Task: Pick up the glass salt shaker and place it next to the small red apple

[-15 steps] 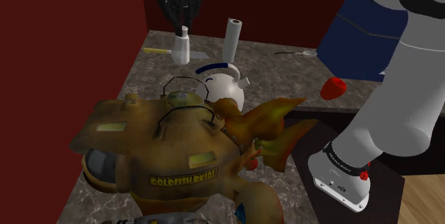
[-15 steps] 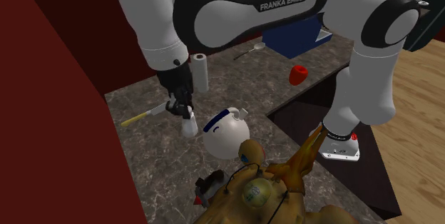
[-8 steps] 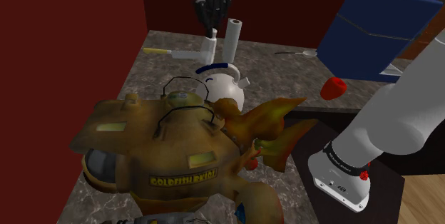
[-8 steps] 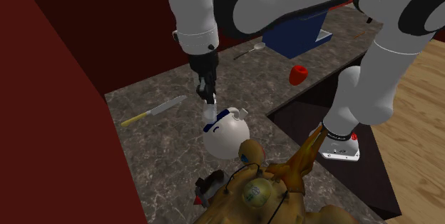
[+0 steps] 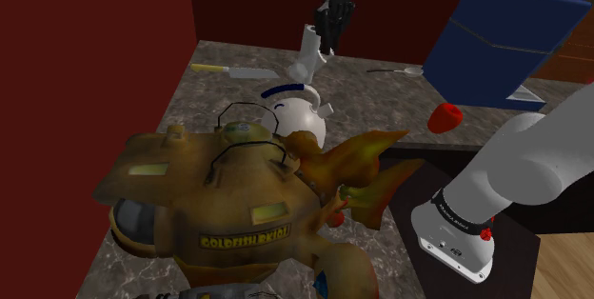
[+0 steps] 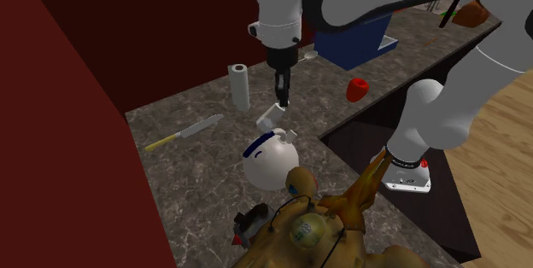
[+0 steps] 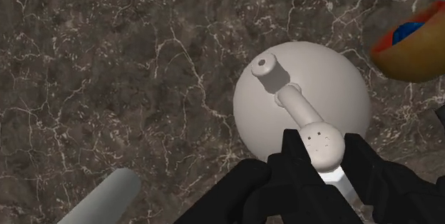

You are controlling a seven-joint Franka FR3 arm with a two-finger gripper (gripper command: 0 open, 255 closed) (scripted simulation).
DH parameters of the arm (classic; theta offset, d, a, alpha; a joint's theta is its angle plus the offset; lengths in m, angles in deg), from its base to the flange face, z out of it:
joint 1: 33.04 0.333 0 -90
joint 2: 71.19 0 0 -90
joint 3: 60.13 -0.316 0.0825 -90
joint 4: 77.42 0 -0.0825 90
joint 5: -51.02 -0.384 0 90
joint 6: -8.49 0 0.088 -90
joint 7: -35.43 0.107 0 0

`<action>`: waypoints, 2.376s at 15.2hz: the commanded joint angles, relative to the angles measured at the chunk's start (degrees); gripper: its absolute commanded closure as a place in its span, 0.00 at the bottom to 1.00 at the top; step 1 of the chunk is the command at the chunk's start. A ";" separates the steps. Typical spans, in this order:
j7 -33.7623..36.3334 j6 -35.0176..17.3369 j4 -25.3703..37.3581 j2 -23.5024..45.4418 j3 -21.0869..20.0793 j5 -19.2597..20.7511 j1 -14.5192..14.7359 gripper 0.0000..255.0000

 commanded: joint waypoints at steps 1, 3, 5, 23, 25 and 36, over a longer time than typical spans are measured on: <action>-2.18 0.02 -3.59 -3.49 1.39 -0.14 -0.60 1.00; -4.49 0.30 -6.88 -7.00 2.99 0.01 -1.20 1.00; -6.78 0.72 -9.90 -10.37 4.66 0.40 -1.81 1.00; -27.49 6.71 -26.28 -33.20 22.12 12.71 -9.73 1.00; -27.41 5.30 -27.98 -33.48 22.27 12.86 -9.80 1.00; -26.96 -2.84 -36.76 -34.12 23.28 13.84 -10.21 1.00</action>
